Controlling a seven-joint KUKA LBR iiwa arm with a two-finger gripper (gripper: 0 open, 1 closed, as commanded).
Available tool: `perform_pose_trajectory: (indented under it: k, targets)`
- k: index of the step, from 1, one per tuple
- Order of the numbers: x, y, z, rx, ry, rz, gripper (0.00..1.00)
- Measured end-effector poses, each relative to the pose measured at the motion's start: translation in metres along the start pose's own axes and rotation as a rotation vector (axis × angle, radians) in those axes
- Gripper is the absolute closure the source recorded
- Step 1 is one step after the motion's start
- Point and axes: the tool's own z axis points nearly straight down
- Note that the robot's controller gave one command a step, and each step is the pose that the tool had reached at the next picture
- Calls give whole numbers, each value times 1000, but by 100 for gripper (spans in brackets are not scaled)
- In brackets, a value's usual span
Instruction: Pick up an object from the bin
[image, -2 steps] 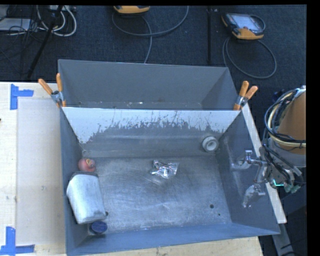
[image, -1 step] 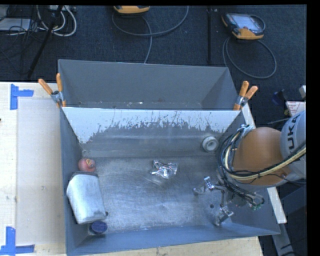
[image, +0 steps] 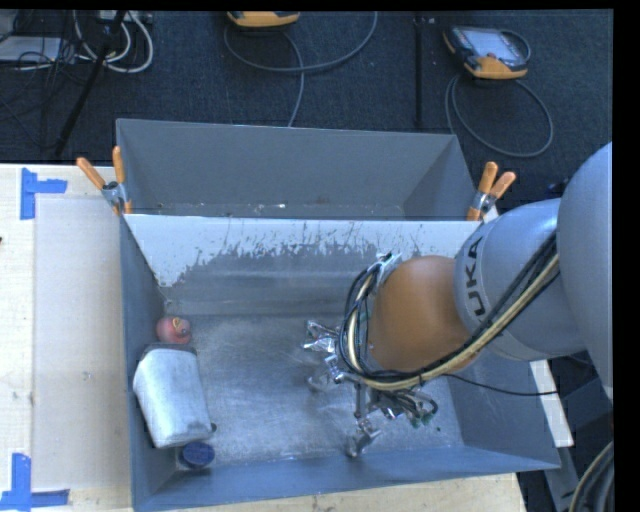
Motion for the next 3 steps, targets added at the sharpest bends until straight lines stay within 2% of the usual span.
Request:
perform_pose_trajectory:
  k: [1, 2, 3]
  targets:
    - [-155, 64, -27, -5, -2, -42, 0]
    - [-106, -52, -2, -5, -6, -294, 0]
    - [-108, -70, -1, -6, -5, -259, 0]
